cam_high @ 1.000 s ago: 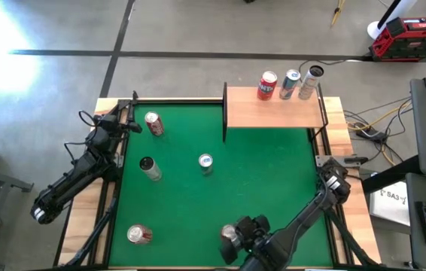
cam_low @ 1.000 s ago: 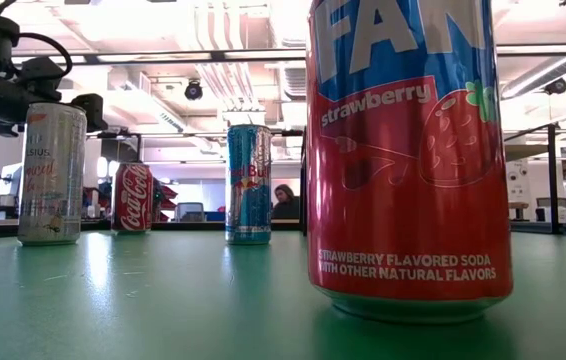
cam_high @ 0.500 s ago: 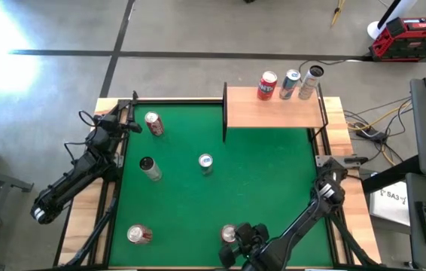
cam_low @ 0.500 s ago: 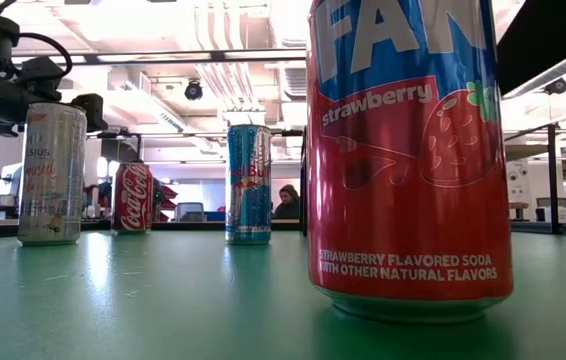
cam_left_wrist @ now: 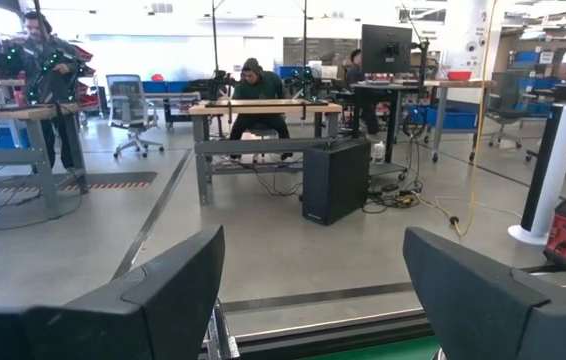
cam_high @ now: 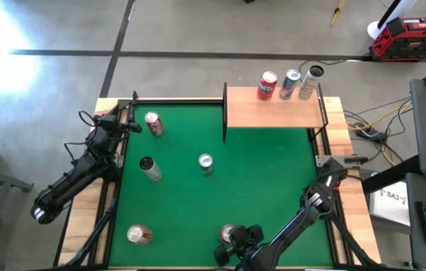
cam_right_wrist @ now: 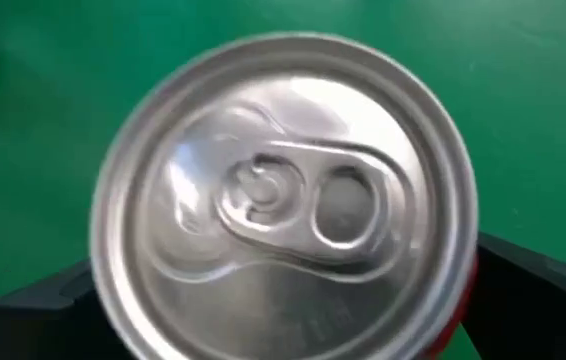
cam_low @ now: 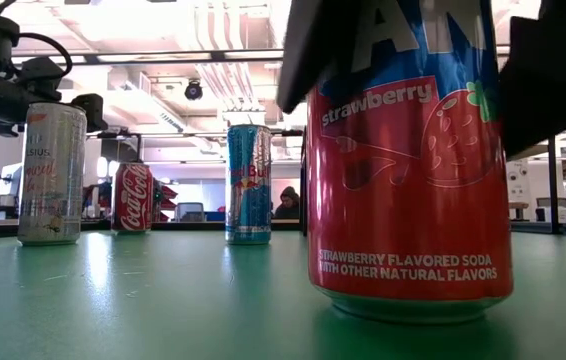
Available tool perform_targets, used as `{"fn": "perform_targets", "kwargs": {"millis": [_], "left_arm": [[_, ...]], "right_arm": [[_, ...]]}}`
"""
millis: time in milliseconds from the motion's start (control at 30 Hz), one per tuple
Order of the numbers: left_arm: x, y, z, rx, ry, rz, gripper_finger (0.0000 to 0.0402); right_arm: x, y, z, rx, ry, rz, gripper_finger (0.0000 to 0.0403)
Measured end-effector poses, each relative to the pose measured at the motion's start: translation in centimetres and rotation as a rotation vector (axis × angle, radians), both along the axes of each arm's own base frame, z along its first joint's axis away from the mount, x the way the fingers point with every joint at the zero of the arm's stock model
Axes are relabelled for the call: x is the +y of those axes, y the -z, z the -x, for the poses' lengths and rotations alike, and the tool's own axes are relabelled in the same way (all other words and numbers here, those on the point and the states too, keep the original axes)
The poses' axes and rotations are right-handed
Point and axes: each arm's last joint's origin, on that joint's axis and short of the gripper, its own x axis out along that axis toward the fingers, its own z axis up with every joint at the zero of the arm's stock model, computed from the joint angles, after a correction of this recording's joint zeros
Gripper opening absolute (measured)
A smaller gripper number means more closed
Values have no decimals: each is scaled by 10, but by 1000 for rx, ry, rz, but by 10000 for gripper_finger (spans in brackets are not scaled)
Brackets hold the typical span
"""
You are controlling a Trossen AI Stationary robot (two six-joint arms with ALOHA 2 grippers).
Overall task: Place canned beverage on shelf
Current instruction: Put the red soda can on the shelf aligned with the other red soda can
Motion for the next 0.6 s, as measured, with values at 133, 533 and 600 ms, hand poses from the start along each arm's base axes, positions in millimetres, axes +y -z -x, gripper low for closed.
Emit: {"fn": "perform_targets", "kwargs": {"millis": [133,533,600], "left_arm": [[0,0,0,0,0,0,293],[0,0,0,0,0,0,293],[0,0,0,0,0,0,293]], "right_arm": [[1,5,-1,-31,21,32,400],[-1,10,-3,-22,44,29,304],[-1,9,-2,-24,46,28,303]]}}
